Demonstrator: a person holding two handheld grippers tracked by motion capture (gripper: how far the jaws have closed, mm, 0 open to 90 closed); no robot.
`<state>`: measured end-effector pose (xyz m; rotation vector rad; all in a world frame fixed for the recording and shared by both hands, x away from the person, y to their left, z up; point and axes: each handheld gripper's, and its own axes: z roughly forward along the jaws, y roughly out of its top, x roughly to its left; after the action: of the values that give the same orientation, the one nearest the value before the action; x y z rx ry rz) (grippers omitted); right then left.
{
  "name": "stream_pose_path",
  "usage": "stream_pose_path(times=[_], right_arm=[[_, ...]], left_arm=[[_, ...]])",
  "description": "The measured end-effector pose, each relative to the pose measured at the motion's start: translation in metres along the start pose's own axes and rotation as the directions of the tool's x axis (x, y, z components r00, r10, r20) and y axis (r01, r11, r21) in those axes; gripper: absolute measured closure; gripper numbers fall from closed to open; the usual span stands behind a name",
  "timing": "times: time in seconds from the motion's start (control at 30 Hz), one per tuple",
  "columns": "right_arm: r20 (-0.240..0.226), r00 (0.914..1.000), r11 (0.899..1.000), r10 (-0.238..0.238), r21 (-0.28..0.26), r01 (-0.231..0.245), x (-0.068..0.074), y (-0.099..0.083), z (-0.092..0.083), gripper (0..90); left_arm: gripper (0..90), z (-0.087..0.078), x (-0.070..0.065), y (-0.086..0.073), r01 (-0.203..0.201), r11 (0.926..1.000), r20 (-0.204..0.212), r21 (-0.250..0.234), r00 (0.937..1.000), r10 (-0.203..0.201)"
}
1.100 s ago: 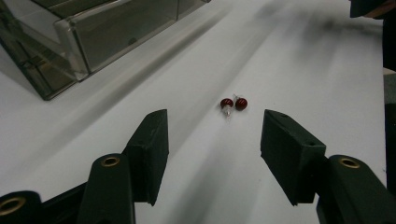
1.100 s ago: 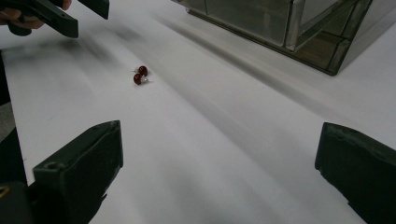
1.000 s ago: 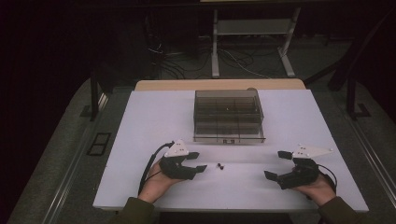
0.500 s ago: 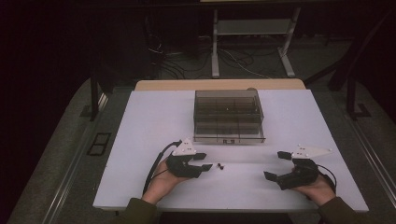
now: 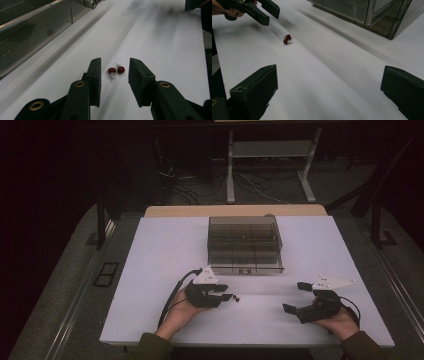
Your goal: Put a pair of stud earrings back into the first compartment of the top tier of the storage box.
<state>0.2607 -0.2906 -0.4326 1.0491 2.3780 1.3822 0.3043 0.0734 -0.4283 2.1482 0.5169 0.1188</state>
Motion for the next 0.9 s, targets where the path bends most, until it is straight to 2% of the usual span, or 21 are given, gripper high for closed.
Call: stream_pose_path(times=[0.27, 0.53, 0.9], right_arm=[[-0.004, 1.0000, 1.000, -0.006, 0.003, 0.006, 0.000, 0.000, 0.001, 0.5], [-0.005, 1.0000, 1.000, -0.003, 0.003, 0.003, 0.000, 0.000, 0.002, 0.5], [-0.005, 1.0000, 1.000, -0.006, 0.004, 0.006, 0.000, 0.000, 0.001, 0.5]], left_arm=[[66.7, 0.014, -0.001, 0.004, -0.014, 0.9996, 0.013, 0.025, 0.9998, 0.013], [70.6, 0.029, 0.001, 0.007, -0.006, 0.9986, 0.009, 0.052, 0.9999, 0.006], [76.3, 0.038, 0.004, 0.007, 0.007, 0.9969, 0.005, 0.078, 1.0000, -0.008]])
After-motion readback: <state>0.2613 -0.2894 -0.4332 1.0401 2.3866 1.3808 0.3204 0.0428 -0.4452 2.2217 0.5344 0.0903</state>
